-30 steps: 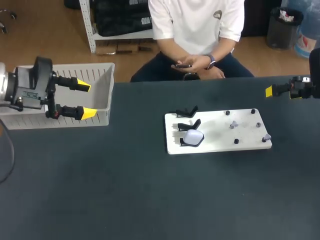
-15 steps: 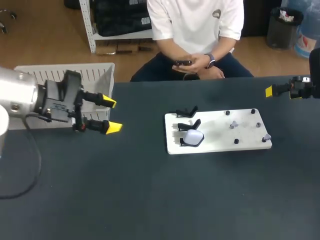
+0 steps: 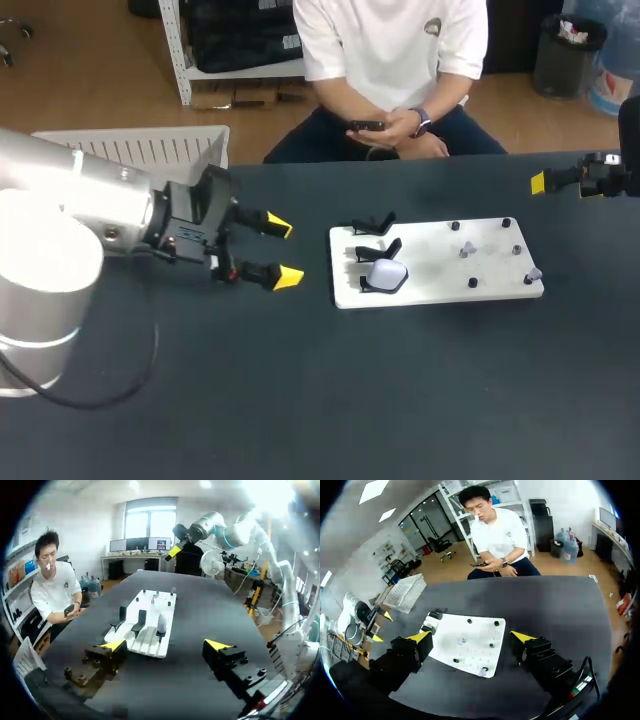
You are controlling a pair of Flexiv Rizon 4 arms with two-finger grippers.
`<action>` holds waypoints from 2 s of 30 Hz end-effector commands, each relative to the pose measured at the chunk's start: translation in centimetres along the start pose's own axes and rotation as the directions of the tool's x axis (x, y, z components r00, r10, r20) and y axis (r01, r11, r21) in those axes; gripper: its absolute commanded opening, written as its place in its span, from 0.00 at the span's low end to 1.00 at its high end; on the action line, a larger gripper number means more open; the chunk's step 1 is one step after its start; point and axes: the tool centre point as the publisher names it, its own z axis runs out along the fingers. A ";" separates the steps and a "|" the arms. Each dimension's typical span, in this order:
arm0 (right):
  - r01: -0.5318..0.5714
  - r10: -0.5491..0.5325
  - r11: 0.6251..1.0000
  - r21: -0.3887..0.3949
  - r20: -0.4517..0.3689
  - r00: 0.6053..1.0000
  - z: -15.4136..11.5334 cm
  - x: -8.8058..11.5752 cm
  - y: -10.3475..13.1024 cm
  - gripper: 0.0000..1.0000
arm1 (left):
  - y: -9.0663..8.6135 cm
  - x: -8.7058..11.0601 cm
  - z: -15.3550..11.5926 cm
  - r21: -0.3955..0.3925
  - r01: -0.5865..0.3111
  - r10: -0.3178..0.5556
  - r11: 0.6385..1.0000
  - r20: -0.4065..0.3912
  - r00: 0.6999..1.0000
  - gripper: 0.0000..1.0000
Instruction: Pick up each earbud case from the left stands, insert the matching earbuds, close the lid, and place the case in the box.
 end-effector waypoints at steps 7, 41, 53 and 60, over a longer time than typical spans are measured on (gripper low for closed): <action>0.001 -0.001 1.000 -0.001 -0.001 1.000 0.1 0.0 -0.1 1.00 | 0.3 -0.3 2.6 0.000 0.002 -0.002 1.000 -0.022 1.000 1.00; 0.001 -0.001 1.000 -0.001 -0.001 1.000 0.1 0.0 -0.1 1.00 | 0.8 0.4 11.7 0.038 -0.039 0.041 0.999 -0.071 0.997 1.00; 0.001 -0.001 1.000 -0.001 -0.001 1.000 0.1 0.0 -0.1 1.00 | 0.9 0.7 12.5 0.044 -0.038 0.039 0.998 -0.027 0.999 0.82; 0.001 -0.001 1.000 -0.001 -0.001 1.000 0.1 0.0 -0.1 1.00 | 1.1 1.1 13.1 0.065 -0.035 0.035 0.997 0.008 0.999 0.74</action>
